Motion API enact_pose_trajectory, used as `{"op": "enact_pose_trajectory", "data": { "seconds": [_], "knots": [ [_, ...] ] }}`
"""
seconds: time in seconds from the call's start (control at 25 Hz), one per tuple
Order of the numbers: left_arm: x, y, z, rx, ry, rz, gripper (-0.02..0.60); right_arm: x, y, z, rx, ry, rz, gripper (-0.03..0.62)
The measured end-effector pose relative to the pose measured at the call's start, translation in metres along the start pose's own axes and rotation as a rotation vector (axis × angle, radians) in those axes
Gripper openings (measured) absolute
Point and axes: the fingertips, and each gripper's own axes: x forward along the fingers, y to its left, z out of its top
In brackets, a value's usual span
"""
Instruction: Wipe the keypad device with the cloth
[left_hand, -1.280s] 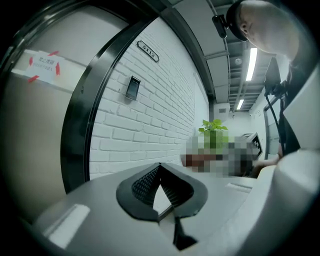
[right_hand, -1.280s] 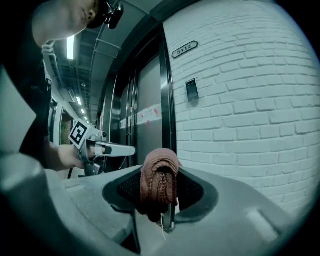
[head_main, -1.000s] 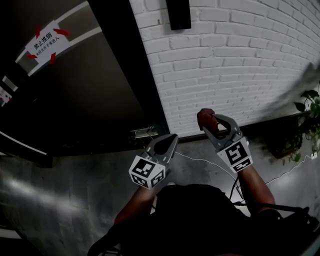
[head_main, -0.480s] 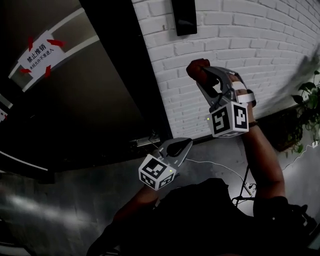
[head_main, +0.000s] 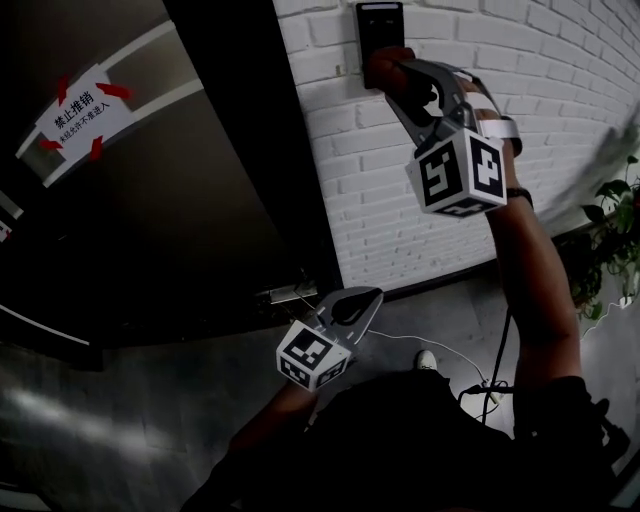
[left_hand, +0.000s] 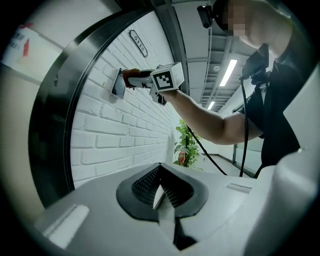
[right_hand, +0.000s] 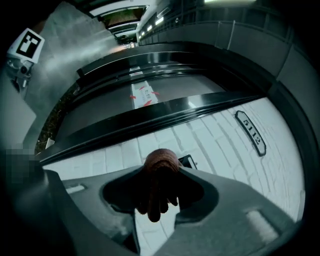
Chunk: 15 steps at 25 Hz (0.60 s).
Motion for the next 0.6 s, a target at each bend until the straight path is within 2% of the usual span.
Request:
{"op": "enact_pose_trajectory", "data": {
  "seconds": [0.28,0.6],
  "knots": [
    [0.018,0.016,0.008,-0.017,-0.043,0.089,0.016,0.028,-0.049,0.0,-0.027,-0.048,-0.046,0.144],
    [0.042,0.017,0.012,-0.019,-0.061,0.142,0.017,0.047,-0.075,0.006,-0.015,-0.101,-0.075,0.144]
  ]
}}
